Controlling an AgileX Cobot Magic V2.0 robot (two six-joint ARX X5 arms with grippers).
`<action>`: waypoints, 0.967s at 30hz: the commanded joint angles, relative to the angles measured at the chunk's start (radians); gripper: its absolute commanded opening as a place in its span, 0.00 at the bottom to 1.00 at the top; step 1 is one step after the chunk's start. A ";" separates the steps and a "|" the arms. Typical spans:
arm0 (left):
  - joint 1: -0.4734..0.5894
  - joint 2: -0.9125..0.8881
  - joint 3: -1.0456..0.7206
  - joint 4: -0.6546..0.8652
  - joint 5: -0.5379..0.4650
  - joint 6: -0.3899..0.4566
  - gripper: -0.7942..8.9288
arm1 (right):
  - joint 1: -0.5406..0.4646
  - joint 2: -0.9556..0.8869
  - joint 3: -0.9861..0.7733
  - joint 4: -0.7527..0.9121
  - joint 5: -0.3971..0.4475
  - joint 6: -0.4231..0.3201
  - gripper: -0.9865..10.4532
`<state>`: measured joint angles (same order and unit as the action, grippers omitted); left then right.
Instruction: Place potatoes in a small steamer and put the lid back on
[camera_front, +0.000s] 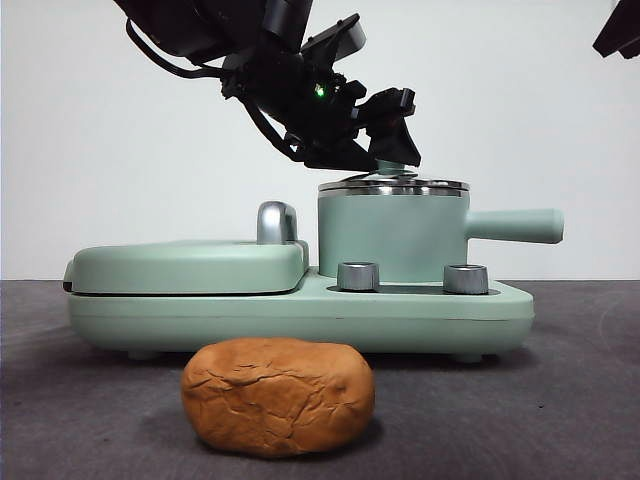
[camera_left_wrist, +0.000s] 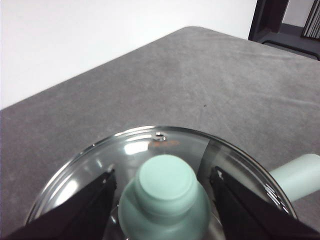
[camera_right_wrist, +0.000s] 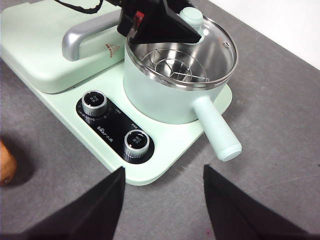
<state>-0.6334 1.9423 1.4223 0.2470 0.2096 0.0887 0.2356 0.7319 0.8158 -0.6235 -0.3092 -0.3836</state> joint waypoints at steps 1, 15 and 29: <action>-0.009 0.023 0.030 0.018 -0.002 0.001 0.27 | 0.005 0.006 0.017 0.010 0.003 0.018 0.30; -0.009 0.010 0.030 0.014 -0.037 0.008 0.09 | 0.005 0.006 0.017 0.009 0.003 0.018 0.30; -0.007 -0.120 0.030 -0.016 -0.065 0.053 0.09 | 0.005 0.006 0.017 0.009 0.003 0.018 0.30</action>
<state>-0.6327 1.8393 1.4223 0.2028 0.1417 0.1226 0.2356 0.7319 0.8158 -0.6235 -0.3096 -0.3836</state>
